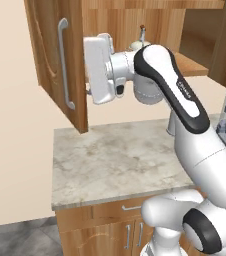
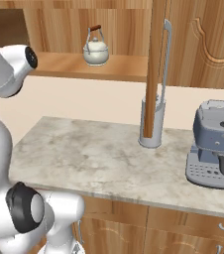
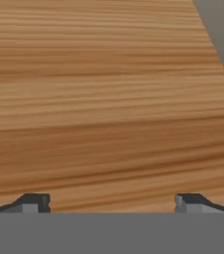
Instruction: Open the cabinet, pick the kettle from the cabinet, and place it in the sink.
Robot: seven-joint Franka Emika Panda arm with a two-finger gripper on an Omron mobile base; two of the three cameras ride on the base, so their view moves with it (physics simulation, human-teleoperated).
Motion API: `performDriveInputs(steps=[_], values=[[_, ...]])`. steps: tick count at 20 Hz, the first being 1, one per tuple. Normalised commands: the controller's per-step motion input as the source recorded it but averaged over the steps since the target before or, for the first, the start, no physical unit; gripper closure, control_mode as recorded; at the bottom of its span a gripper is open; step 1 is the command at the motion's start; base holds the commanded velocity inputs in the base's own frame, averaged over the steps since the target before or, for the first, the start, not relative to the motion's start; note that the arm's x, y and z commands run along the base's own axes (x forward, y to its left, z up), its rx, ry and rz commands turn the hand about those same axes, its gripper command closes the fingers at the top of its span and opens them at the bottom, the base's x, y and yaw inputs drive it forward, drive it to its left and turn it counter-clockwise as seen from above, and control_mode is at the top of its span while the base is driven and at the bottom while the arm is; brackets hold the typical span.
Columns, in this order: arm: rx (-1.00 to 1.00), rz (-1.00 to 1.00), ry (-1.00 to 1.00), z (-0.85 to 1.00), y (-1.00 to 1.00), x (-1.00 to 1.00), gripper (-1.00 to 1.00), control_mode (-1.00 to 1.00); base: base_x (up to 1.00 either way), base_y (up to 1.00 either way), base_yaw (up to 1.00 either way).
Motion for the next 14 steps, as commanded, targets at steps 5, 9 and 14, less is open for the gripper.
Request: performDriveInputs(steps=[5, 9, 14], values=[[-0.05, -0.11, 0.02, -0.13, 0.53, -0.12, -1.0, -1.0, 0.0, 0.0, 0.0], [-0.06, -0.12, 0.02, -0.11, 0.51, -0.04, -1.0, -1.0, 0.0, 0.0, 0.0], [-0.1, -0.17, 0.0, -0.05, 0.52, 0.0, -1.0, -1.0, 0.0, 0.0, 0.0]])
